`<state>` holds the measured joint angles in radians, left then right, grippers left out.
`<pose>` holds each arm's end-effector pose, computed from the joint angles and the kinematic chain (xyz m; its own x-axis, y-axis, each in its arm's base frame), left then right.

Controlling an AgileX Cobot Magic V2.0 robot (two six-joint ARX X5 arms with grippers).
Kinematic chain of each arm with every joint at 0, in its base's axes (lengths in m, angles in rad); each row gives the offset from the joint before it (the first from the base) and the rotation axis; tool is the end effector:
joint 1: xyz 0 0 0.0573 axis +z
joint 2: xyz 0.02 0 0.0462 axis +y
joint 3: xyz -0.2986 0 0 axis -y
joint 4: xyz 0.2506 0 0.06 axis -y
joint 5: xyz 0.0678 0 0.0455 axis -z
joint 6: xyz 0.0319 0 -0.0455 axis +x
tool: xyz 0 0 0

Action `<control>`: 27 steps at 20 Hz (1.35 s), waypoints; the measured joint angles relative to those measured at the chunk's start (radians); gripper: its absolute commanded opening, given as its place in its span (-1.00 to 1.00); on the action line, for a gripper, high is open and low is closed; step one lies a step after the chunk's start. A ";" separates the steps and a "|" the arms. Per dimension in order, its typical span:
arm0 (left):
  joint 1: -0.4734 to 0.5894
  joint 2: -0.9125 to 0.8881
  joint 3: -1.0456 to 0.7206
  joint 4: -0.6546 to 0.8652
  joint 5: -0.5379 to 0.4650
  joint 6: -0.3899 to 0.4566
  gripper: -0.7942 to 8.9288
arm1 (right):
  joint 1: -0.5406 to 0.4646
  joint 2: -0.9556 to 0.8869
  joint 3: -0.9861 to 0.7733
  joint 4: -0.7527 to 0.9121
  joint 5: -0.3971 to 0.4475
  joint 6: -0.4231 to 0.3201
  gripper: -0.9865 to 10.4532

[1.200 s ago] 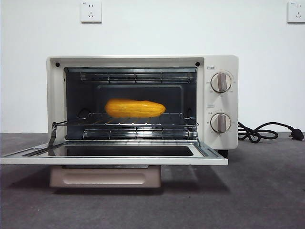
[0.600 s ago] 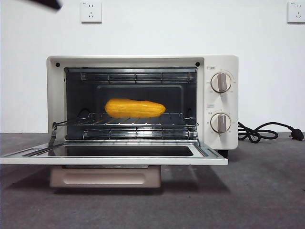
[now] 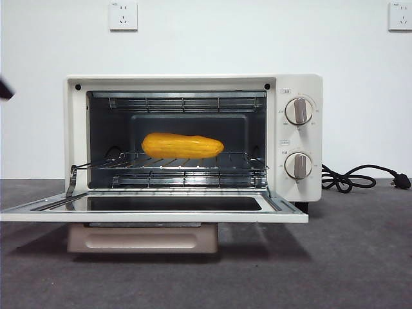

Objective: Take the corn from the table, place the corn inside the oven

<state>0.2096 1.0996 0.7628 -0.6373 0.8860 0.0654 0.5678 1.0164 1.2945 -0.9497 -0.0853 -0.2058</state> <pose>0.1912 0.0154 0.2706 0.5088 -0.6836 -0.5232 0.3463 0.7190 -0.6026 0.1379 0.0912 0.4219 0.6118 0.4913 -0.6200 -0.6868 0.7188 -0.1081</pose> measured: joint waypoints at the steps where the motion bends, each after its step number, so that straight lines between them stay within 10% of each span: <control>1: 0.028 0.000 -0.026 0.027 0.000 -0.014 -0.85 | -0.032 0.000 0.000 0.000 -0.032 -0.008 -0.85; 8: 0.069 0.140 -0.077 0.154 -0.015 -0.077 -0.85 | -0.184 0.010 0.000 0.000 -0.103 -0.031 -0.85; 27: -0.156 0.407 -0.077 0.318 -0.232 -0.097 -0.85 | -0.189 0.097 0.000 -0.049 -0.261 -0.076 -0.85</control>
<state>0.0536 1.5063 0.6853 -0.3191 0.6540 -0.0319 0.3790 1.1137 1.2945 -0.9989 -0.3462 -0.2817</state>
